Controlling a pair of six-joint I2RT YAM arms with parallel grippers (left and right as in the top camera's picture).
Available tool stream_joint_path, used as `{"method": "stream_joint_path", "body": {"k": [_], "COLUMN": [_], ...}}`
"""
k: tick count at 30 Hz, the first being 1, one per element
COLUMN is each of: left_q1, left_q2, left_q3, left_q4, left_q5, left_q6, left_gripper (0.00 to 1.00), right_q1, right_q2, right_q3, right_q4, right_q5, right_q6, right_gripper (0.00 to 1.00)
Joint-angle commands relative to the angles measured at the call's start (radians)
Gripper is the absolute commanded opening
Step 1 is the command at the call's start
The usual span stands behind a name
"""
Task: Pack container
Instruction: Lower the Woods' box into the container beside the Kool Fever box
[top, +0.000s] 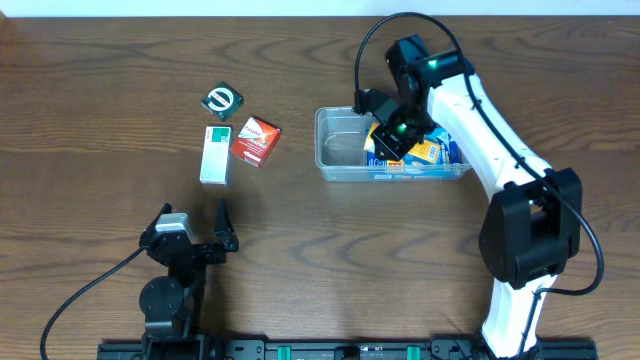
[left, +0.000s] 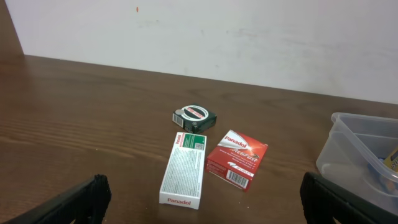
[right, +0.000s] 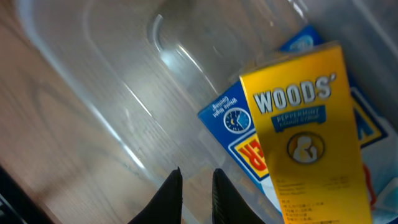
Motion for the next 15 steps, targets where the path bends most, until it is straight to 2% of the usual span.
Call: {"method": "stream_joint_path", "body": {"k": [1, 7, 15], "left_q1": [0.005, 0.005, 0.005], "left_q2": [-0.002, -0.002, -0.002], "left_q3": [-0.017, -0.017, -0.017], "left_q4": [-0.033, -0.033, -0.034], "left_q5": [0.0, 0.0, 0.0], "left_q6": [0.006, 0.006, 0.006], "left_gripper": [0.98, 0.98, 0.98], "right_q1": [0.002, 0.002, -0.017], "right_q2": [-0.015, -0.015, -0.015], "right_q3": [-0.047, -0.119, -0.13], "right_q4": [0.009, 0.043, 0.086], "right_q5": [0.047, 0.129, 0.213], "right_q6": [0.034, 0.067, 0.1], "right_gripper": [0.16, 0.17, 0.17]}}
